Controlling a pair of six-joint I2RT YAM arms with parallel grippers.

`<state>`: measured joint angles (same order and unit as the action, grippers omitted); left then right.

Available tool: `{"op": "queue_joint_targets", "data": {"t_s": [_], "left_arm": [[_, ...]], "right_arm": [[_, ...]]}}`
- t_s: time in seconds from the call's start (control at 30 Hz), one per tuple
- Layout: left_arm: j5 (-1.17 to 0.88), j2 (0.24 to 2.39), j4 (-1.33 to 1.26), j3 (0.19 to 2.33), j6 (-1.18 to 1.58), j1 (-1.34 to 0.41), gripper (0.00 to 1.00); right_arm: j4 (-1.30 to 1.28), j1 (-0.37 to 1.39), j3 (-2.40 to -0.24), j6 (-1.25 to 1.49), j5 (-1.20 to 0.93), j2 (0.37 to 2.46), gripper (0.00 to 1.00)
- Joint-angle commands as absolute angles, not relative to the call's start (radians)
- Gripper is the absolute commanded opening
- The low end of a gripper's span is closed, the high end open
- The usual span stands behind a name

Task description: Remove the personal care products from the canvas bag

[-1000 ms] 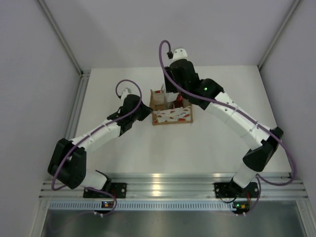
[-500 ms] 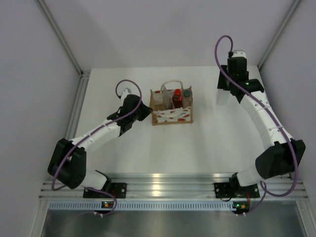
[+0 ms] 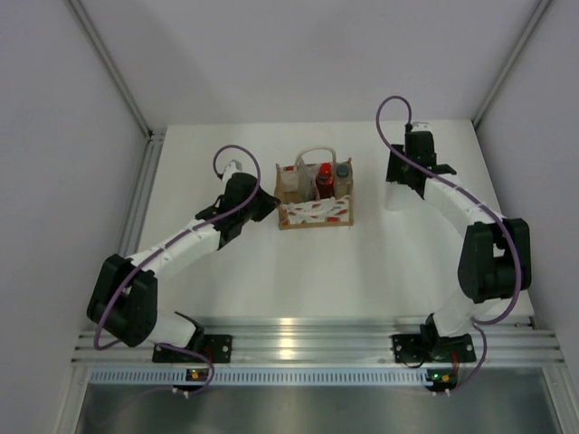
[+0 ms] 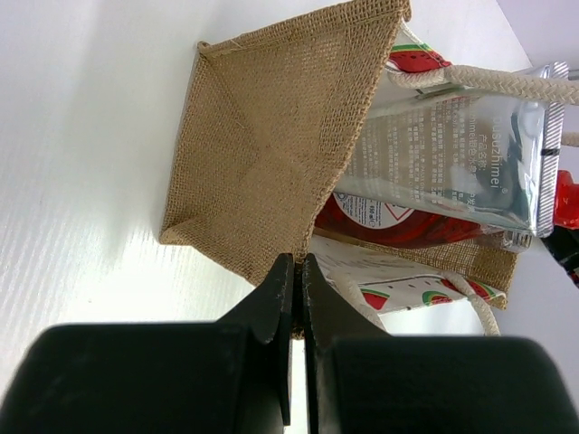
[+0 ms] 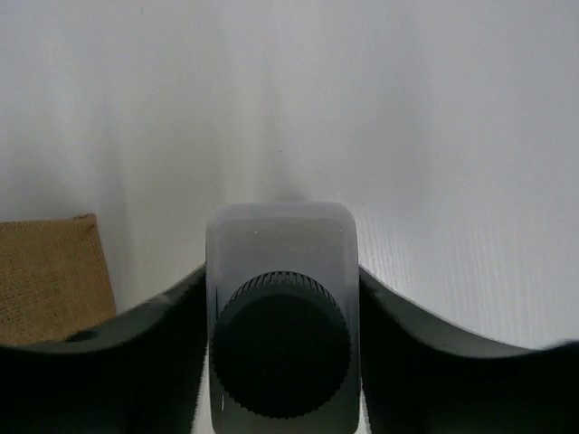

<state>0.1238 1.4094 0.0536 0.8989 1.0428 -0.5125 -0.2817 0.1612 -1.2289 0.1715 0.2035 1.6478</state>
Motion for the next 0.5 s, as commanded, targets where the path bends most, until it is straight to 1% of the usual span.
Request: {"op": "queue_joint_targets", "data": {"t_s": [0.0,0.03,0.07,0.2,0.27,0.37,0.4,0.47], "left_arm": [[0.137,1.373,0.083,0.903,1.008,-0.505,0.0],[0.137,1.371,0.083,0.904,1.005,-0.505,0.0],[0.137,1.373,0.083,0.905,1.002,-0.506,0.0],[0.13,1.373,0.083,0.91,0.993,-0.506,0.0],[0.124,1.379,0.083,0.917,0.98,-0.506,0.0],[0.117,1.384,0.084,0.926,0.971,-0.506,0.0],[0.117,1.385,0.087,0.927,0.971,-0.506,0.0],[0.117,1.384,0.087,0.93,0.971,-0.506,0.0]], "right_arm": [[-0.152,0.158,-1.216,0.183,0.219,1.626,0.71],[-0.158,0.16,-1.215,0.183,0.227,1.62,0.84],[-0.167,0.158,-1.216,0.184,0.232,1.602,0.99],[-0.279,0.175,-1.285,0.172,0.29,1.54,0.99],[-0.304,0.213,-1.308,0.152,0.296,1.487,0.99],[-0.305,0.29,-1.338,0.101,0.227,1.418,1.0],[-0.308,0.311,-1.359,0.092,0.157,1.41,0.99],[-0.314,0.392,-1.384,0.084,0.118,1.41,0.98]]}}
